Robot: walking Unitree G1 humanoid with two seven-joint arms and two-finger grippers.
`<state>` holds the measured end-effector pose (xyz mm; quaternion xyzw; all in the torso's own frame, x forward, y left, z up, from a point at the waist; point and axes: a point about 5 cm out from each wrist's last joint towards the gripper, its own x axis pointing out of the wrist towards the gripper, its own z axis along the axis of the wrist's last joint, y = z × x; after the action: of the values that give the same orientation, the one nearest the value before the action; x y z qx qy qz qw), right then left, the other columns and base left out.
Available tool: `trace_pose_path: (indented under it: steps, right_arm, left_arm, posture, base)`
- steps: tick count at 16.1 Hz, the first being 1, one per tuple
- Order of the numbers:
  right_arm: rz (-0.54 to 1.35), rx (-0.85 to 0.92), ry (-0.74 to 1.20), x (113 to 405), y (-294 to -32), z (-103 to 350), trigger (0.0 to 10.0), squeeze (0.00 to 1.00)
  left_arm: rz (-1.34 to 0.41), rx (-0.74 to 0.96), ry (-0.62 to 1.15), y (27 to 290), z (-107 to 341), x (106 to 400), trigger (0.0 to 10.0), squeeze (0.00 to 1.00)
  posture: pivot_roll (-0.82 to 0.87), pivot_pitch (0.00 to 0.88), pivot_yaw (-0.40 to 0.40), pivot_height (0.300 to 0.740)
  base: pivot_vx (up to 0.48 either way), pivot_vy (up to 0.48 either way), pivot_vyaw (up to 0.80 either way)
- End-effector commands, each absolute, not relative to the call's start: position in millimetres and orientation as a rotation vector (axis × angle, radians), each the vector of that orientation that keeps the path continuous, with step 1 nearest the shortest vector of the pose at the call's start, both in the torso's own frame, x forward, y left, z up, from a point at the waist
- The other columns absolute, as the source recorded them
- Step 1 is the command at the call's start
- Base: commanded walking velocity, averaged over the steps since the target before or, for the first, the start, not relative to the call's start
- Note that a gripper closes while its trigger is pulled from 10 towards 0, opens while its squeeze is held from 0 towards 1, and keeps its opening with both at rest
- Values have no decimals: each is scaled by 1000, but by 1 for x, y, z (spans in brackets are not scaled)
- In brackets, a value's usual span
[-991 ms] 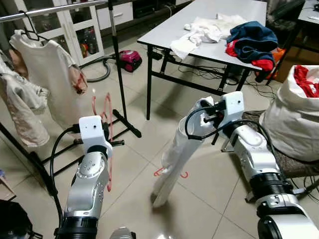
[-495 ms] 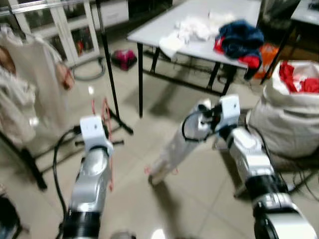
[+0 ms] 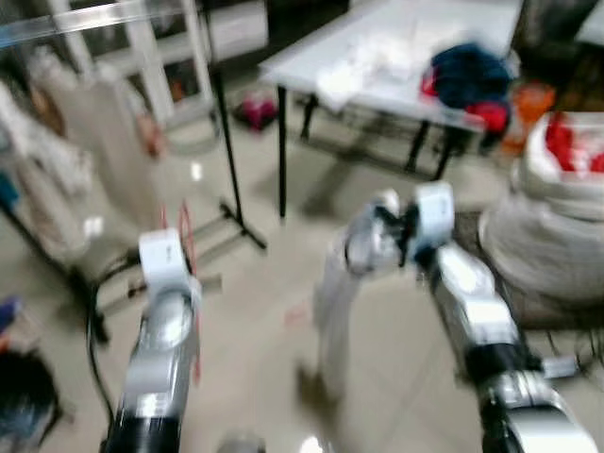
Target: Hang hanger
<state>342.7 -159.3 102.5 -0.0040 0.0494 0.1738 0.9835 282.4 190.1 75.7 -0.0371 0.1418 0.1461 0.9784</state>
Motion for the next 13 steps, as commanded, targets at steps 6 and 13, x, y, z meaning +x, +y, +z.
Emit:
trace_pose_path:
  steps: [6, 13]
  right_arm:
    - [316, -25, 90, 343, -158, 102, 10000, 63]
    - [178, -5, 345, 297, -164, 23, 10000, 24]
  left_arm:
    - [282, -46, 225, 190, 86, 284, 10000, 0]
    - [156, -27, 367, 180, 61, 294, 10000, 0]
  posture:
    - [70, 0, 23, 740]
    - [46, 0, 46, 740]
  base:
    - [118, 0, 0]
    - [174, 0, 0]
